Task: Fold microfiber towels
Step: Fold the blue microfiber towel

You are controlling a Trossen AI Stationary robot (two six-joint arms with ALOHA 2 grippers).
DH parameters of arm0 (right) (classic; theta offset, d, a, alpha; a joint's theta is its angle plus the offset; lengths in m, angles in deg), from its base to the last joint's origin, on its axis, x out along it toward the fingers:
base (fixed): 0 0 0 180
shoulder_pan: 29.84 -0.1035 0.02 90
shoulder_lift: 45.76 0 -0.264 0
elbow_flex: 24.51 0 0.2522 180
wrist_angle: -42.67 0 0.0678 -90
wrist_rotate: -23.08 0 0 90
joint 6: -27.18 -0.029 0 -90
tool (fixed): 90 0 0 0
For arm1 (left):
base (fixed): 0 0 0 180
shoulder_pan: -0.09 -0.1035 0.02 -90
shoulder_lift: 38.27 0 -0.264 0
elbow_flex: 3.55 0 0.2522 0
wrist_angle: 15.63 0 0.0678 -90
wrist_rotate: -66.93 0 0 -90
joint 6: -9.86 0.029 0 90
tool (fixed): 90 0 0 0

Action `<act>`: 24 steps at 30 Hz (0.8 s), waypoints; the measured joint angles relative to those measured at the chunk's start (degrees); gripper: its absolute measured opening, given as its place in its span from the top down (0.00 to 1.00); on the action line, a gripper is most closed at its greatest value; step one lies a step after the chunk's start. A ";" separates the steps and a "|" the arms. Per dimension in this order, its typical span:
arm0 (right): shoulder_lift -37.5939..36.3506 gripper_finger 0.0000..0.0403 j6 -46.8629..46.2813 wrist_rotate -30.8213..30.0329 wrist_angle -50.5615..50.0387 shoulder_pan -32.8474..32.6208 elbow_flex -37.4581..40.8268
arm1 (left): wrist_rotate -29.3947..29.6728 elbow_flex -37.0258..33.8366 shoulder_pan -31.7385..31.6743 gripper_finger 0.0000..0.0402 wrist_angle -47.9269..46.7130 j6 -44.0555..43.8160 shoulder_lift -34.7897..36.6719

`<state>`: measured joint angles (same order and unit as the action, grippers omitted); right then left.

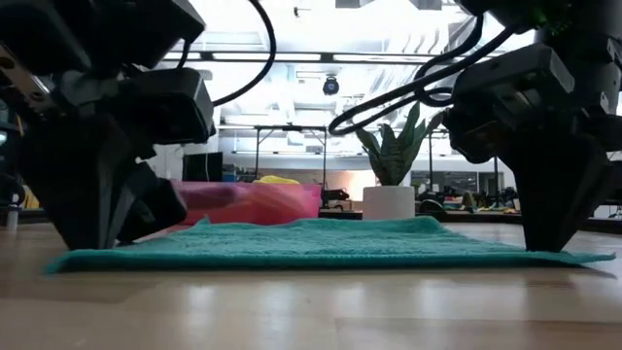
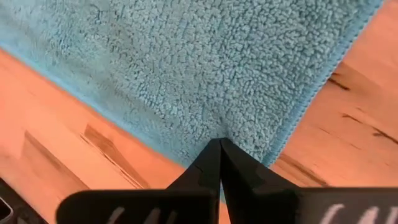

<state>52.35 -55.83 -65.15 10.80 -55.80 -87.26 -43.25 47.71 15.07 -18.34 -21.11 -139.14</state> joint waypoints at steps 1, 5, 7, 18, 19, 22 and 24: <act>-0.21 1.00 0.62 0.12 0.37 0.00 0.04 | -0.66 -0.02 0.00 1.00 -0.17 -0.29 0.31; -2.29 1.00 3.46 1.33 0.91 0.00 0.21 | -2.66 -0.31 0.05 1.00 -3.24 -0.27 2.33; -3.45 1.00 6.14 2.30 1.97 0.00 0.15 | -3.22 -0.59 0.15 1.00 -7.06 0.75 4.64; -11.42 1.00 14.38 -8.07 -3.07 1.63 0.12 | 0.34 -0.46 -3.48 1.00 -30.55 12.92 19.55; -12.23 1.00 14.36 -9.24 -3.93 1.93 0.04 | 1.82 -0.59 -3.86 1.00 -30.92 12.96 20.90; -14.15 1.00 14.48 -10.97 -6.65 2.65 0.04 | 5.18 -1.71 -4.81 1.00 -28.18 12.11 23.90; -15.07 1.00 14.37 -11.24 -8.79 2.79 0.72 | 6.45 -2.84 -5.26 1.00 -25.96 10.81 25.30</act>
<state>37.27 -41.46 -76.39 2.02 -53.01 -86.54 -36.80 44.87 9.82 -44.30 -10.30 -113.84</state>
